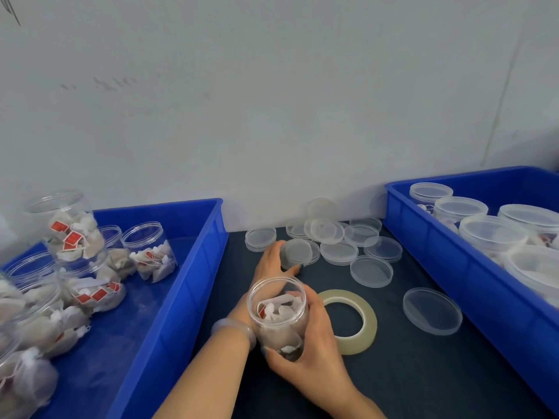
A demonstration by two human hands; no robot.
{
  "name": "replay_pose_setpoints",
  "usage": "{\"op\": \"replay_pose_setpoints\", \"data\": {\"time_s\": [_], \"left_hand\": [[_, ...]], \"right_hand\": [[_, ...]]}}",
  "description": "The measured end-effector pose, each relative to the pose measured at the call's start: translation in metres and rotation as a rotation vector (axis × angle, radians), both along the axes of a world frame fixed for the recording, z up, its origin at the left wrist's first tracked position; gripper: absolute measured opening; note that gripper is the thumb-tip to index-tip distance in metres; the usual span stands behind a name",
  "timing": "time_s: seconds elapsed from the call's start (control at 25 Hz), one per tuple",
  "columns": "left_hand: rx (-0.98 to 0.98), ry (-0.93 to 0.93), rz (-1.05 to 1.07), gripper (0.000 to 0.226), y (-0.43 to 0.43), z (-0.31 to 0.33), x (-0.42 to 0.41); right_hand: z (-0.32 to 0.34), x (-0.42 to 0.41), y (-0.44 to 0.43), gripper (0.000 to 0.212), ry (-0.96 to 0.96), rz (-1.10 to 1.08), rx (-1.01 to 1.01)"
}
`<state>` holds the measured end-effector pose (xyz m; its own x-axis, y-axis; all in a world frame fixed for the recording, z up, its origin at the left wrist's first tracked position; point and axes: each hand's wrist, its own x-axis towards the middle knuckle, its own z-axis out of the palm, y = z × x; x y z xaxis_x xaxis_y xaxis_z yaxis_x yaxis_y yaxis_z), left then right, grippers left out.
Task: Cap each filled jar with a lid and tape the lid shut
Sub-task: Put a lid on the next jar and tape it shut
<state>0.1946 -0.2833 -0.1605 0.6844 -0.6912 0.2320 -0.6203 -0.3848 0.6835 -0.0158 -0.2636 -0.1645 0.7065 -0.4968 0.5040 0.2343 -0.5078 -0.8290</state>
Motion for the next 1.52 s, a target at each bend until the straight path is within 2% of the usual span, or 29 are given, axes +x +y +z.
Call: {"op": "replay_pose_setpoints", "data": {"time_s": [0.12, 0.2, 0.28, 0.48, 0.64, 0.76, 0.84, 0.96, 1.12, 1.28, 1.4, 1.52], "left_hand": [[-0.230, 0.265, 0.064, 0.069, 0.015, 0.005, -0.007], [-0.445, 0.503, 0.108, 0.053, 0.031, 0.013, -0.017], [-0.476, 0.591, 0.126, 0.039, 0.048, 0.026, -0.029], [-0.615, 0.725, -0.099, 0.068, 0.100, 0.054, -0.069], [-0.478, 0.524, -0.310, 0.075, 0.125, 0.065, -0.094], [-0.426, 0.364, -0.351, 0.069, 0.128, 0.071, -0.103], [-0.433, 0.250, -0.324, 0.066, 0.131, 0.072, -0.105], [-0.485, 0.248, -0.306, 0.060, 0.135, 0.071, -0.102], [-0.405, 0.184, -0.284, 0.039, 0.133, 0.073, -0.106], [-0.396, 0.209, -0.212, 0.044, 0.127, 0.072, -0.119], [-0.424, 0.021, -0.149, 0.043, 0.124, 0.068, -0.125], [-0.449, -0.188, 0.025, 0.034, 0.114, 0.062, -0.138]], "right_hand": [[0.002, -0.003, 0.000, 0.101, 0.045, 0.058, 0.034], [0.006, -0.006, 0.001, 0.103, 0.077, 0.067, 0.049], [0.008, -0.007, 0.001, 0.100, 0.086, 0.074, 0.064], [0.012, -0.008, 0.000, 0.096, 0.106, 0.084, 0.059], [0.012, -0.009, -0.001, 0.093, 0.119, 0.080, 0.042], [0.013, -0.010, -0.002, 0.088, 0.118, 0.074, 0.028], [0.015, -0.010, -0.002, 0.090, 0.129, 0.070, 0.023], [0.016, -0.010, -0.002, 0.091, 0.133, 0.058, 0.016], [0.013, -0.008, -0.003, 0.090, 0.115, 0.084, 0.016], [0.010, -0.008, -0.004, 0.090, 0.091, 0.117, 0.042], [0.008, -0.007, -0.004, 0.091, 0.100, 0.119, 0.035], [0.007, -0.005, -0.002, 0.084, 0.088, 0.083, 0.049]]}}
